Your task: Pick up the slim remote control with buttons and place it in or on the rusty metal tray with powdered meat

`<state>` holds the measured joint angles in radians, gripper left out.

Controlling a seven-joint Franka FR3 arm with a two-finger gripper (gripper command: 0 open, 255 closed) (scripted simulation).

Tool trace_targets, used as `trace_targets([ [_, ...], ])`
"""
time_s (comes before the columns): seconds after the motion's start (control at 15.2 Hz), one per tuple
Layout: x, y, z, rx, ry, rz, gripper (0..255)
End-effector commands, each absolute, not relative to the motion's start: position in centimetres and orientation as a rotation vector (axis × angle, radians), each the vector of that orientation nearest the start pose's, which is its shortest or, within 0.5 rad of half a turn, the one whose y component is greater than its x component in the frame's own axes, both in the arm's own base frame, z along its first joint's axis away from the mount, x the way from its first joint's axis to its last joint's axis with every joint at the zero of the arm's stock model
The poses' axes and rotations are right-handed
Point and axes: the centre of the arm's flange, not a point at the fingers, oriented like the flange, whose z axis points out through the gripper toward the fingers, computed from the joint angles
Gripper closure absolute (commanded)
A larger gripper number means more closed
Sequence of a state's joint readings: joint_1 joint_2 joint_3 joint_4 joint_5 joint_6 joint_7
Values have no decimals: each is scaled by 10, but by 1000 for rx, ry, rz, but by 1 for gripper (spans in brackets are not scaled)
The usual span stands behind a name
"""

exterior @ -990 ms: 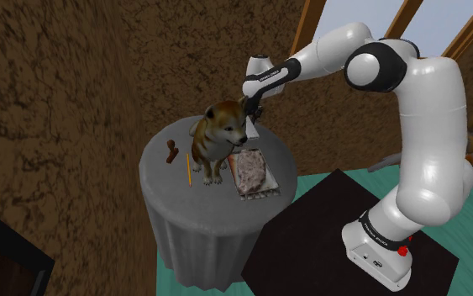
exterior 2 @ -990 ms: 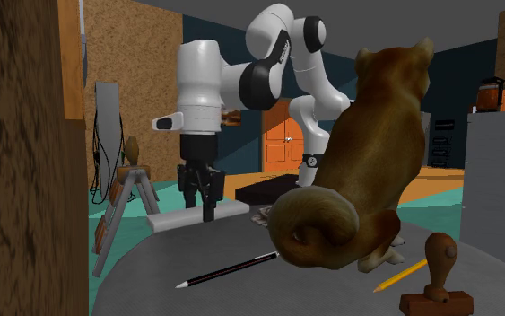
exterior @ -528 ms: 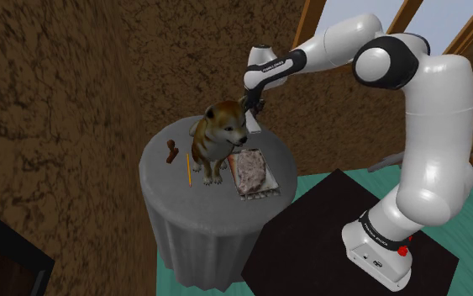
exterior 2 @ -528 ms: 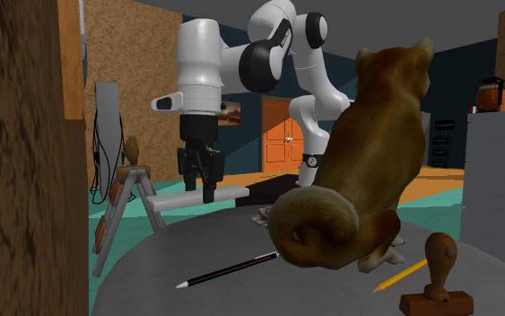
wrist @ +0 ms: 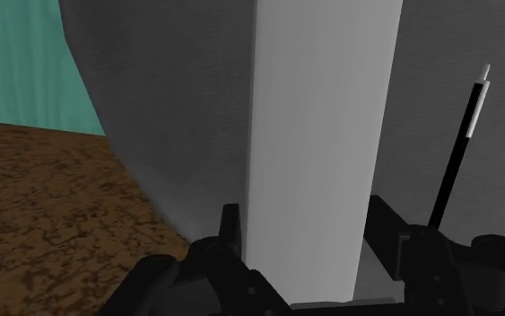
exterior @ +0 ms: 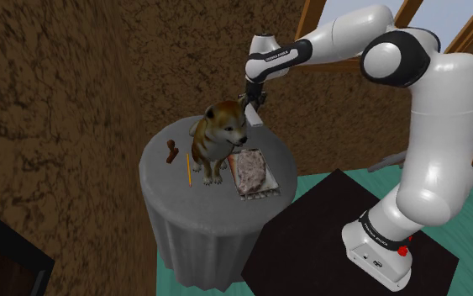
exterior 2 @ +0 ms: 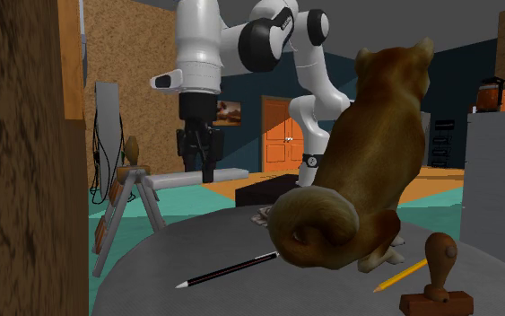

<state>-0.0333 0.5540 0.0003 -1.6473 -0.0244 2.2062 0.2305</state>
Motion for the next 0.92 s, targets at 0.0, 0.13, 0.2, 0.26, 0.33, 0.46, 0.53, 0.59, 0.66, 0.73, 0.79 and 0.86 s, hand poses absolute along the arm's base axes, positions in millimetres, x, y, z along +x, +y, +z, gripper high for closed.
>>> trace_targets([
  [0.0, 672, -16, 295, -3136, 393, -11, 255],
  [0.13, 651, 0, 296, -3136, 393, -11, 255],
  [0.2, 640, 7, 296, -3136, 393, -11, 255],
  [0.26, 629, 15, 296, -3136, 393, -11, 255],
  [0.33, 618, 22, 297, -3136, 393, -11, 255],
  [0.46, 597, 37, 297, -3136, 393, -11, 255],
  [0.53, 586, 45, 297, -3136, 393, -11, 255],
  [0.59, 575, 52, 298, -3136, 393, -11, 255],
  [0.66, 564, 60, 298, -3136, 393, -11, 255],
  [0.73, 553, 68, 298, -3136, 393, -11, 255],
  [0.79, 543, 75, 298, -3136, 393, -11, 255],
  [0.86, 532, 83, 299, -3136, 393, -11, 255],
])
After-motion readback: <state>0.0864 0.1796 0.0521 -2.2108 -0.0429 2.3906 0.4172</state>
